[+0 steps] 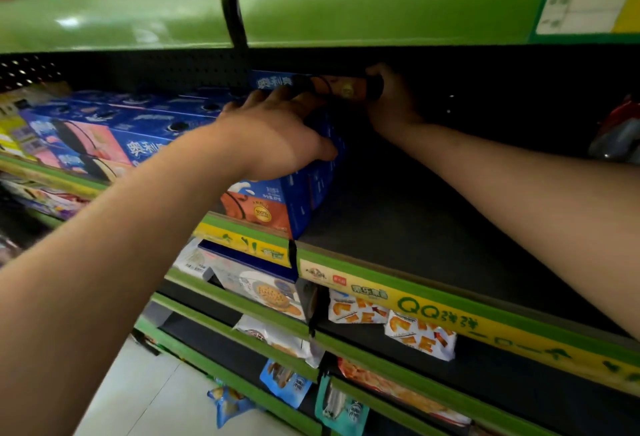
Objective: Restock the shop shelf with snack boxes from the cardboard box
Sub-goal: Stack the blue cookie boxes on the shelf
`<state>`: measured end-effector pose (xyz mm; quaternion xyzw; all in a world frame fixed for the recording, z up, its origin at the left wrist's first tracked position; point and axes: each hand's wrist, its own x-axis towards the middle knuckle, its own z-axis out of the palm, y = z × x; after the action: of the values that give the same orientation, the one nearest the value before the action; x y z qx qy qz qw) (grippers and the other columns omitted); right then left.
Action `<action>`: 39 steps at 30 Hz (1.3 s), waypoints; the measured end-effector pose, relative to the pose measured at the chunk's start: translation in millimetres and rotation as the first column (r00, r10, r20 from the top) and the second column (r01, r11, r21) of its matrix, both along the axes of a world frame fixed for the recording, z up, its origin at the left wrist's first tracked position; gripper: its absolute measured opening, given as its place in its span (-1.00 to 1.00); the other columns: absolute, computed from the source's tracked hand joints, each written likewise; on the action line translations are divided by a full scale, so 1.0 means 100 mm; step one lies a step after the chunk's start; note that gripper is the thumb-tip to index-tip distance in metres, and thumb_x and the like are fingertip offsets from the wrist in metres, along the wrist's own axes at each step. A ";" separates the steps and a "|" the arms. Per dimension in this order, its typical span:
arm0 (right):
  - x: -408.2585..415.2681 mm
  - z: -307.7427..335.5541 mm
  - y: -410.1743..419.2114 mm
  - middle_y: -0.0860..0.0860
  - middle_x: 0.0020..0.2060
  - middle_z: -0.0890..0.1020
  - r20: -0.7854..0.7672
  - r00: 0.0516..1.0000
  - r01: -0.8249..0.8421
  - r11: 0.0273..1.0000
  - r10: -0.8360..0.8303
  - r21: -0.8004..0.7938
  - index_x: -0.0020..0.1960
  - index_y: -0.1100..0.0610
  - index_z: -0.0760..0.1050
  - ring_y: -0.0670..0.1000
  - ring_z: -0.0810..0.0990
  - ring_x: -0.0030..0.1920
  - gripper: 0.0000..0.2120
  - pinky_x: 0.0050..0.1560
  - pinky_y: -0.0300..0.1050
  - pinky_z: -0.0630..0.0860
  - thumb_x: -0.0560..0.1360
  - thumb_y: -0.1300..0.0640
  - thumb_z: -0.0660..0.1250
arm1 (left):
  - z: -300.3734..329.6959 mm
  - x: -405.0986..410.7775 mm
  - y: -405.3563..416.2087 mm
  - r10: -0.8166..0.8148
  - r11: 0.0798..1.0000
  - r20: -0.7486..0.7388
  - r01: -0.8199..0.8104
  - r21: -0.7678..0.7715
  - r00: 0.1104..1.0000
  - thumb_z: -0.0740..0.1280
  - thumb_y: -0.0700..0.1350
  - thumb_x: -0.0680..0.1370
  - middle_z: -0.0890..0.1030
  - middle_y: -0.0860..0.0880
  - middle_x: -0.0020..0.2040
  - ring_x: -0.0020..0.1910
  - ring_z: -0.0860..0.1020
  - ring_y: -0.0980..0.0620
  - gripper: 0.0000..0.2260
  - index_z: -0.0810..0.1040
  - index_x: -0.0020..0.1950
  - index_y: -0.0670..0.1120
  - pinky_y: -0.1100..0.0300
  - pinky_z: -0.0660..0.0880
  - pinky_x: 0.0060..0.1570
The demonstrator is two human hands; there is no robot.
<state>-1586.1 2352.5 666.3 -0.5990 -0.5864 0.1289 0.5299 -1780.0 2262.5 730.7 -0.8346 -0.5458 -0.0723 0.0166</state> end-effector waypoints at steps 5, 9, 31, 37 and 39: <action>-0.03 0.04 0.01 0.18 0.16 0.57 -0.072 0.997 -0.029 1.000 0.030 0.008 0.34 0.35 0.41 0.01 0.50 0.10 -0.62 0.01 -0.32 0.43 0.54 0.34 0.33 | -0.01 0.00 -0.01 0.000 1.000 -0.001 0.000 0.009 1.000 0.30 0.29 0.47 0.12 0.07 0.59 0.54 0.12 -0.10 -0.33 0.11 0.53 0.32 -0.13 0.10 0.43; -0.10 -0.01 0.00 0.21 0.36 0.49 -0.007 1.000 -0.030 0.998 0.031 0.061 0.45 0.28 0.35 0.11 0.47 0.34 -0.54 0.29 -0.28 0.32 0.56 0.36 0.27 | -0.01 -0.01 -0.01 -0.002 1.000 0.014 0.002 0.014 1.000 0.29 0.29 0.47 0.13 0.07 0.59 0.54 0.13 -0.10 -0.34 0.10 0.52 0.34 -0.11 0.11 0.42; -0.20 -0.05 0.14 0.17 0.21 0.57 -0.025 0.998 -0.061 0.997 0.062 0.038 0.36 0.23 0.42 0.00 0.52 0.12 -0.60 0.05 -0.28 0.38 0.53 0.35 0.30 | -0.03 0.01 -0.02 0.003 0.999 0.034 -0.004 0.033 0.999 0.29 0.29 0.47 0.16 0.07 0.57 0.52 0.15 -0.09 -0.35 0.12 0.52 0.36 -0.08 0.15 0.39; -0.23 -0.08 0.16 0.21 0.25 0.53 -0.088 0.996 -0.011 1.000 0.012 0.009 0.36 0.18 0.38 0.14 0.53 0.23 -0.57 0.24 -0.03 0.44 0.51 0.31 0.31 | -0.04 0.00 -0.01 0.006 0.999 0.037 -0.008 0.039 0.999 0.28 0.30 0.46 0.16 0.08 0.57 0.52 0.16 -0.09 -0.34 0.11 0.52 0.35 -0.09 0.14 0.38; -0.25 -0.05 0.14 0.20 0.17 0.54 -0.102 0.994 -0.031 0.999 0.034 0.038 0.27 0.19 0.40 0.10 0.53 0.13 -0.63 0.13 -0.07 0.45 0.49 0.29 0.35 | -0.05 0.00 0.00 0.006 0.999 0.033 -0.008 0.046 0.999 0.28 0.31 0.46 0.16 0.08 0.57 0.52 0.16 -0.09 -0.33 0.11 0.52 0.34 -0.08 0.14 0.39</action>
<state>-1611.5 2366.8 661.1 -0.5722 -0.5702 0.1574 0.5680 -1779.7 2262.3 726.1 -0.8308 -0.5471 -0.0985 0.0273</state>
